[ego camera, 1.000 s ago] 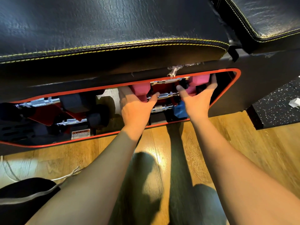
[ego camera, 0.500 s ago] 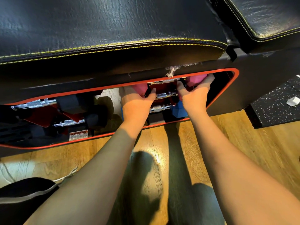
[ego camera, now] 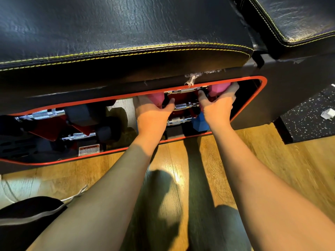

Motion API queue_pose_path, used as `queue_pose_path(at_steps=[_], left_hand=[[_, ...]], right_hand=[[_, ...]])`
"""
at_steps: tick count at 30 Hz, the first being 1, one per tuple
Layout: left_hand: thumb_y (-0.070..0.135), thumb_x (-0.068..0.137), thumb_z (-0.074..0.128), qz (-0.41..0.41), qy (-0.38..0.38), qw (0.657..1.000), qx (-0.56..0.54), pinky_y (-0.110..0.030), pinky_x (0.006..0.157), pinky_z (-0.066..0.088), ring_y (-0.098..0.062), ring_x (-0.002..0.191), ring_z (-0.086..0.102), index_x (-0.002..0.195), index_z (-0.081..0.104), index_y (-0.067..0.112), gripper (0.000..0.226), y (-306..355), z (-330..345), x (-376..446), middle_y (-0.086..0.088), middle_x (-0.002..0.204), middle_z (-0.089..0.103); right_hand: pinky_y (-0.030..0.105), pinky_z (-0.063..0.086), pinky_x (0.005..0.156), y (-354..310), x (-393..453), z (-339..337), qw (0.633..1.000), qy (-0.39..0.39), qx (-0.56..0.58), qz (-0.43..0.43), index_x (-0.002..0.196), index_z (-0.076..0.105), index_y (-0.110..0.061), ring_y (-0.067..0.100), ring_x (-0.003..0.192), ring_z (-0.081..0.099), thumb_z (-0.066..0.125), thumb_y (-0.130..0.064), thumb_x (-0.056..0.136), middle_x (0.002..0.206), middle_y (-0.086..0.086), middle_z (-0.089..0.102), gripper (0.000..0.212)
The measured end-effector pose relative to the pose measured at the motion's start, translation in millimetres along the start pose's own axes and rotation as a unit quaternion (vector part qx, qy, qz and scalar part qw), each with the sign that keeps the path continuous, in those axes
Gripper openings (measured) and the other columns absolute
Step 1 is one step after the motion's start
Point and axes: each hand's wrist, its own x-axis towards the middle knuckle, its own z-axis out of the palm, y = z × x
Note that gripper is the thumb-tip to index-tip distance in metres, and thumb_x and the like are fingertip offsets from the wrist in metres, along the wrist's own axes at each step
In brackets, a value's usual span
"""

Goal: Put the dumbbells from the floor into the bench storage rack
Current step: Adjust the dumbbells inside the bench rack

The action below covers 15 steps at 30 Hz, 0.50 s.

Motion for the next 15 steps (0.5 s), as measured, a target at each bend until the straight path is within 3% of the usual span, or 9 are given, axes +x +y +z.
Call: queue_pose_path(at_steps=[5, 15], left_hand=[[0.064, 0.085, 0.056, -0.01, 0.006, 1.0, -0.01, -0.025, 0.043, 0.026, -0.014, 0.042, 0.031, 0.051, 0.032, 0.017, 0.063, 0.9, -1.2, -0.5, 0.002, 0.048, 0.029], [0.064, 0.086, 0.056, 0.003, 0.015, 1.0, -0.016, -0.025, 0.044, 0.026, -0.013, 0.041, 0.032, 0.049, 0.033, 0.016, 0.064, -0.4, 0.5, -2.1, 0.002, 0.047, 0.031]], right_hand=[[0.041, 0.038, 0.099, -5.7, -3.8, -2.6, 0.999, -0.02, -0.017, 0.044, 0.143, 0.028, -0.002, 0.039, 0.132, 0.036, 0.072, -0.048, 0.082, 0.138, 0.017, 0.039, 0.088], [0.04, 0.037, 0.101, -2.9, -5.2, -1.5, 1.0, -0.005, -0.01, 0.015, 0.145, 0.028, -0.012, 0.041, 0.123, 0.044, 0.074, -0.05, 0.077, 0.13, 0.018, 0.043, 0.091]])
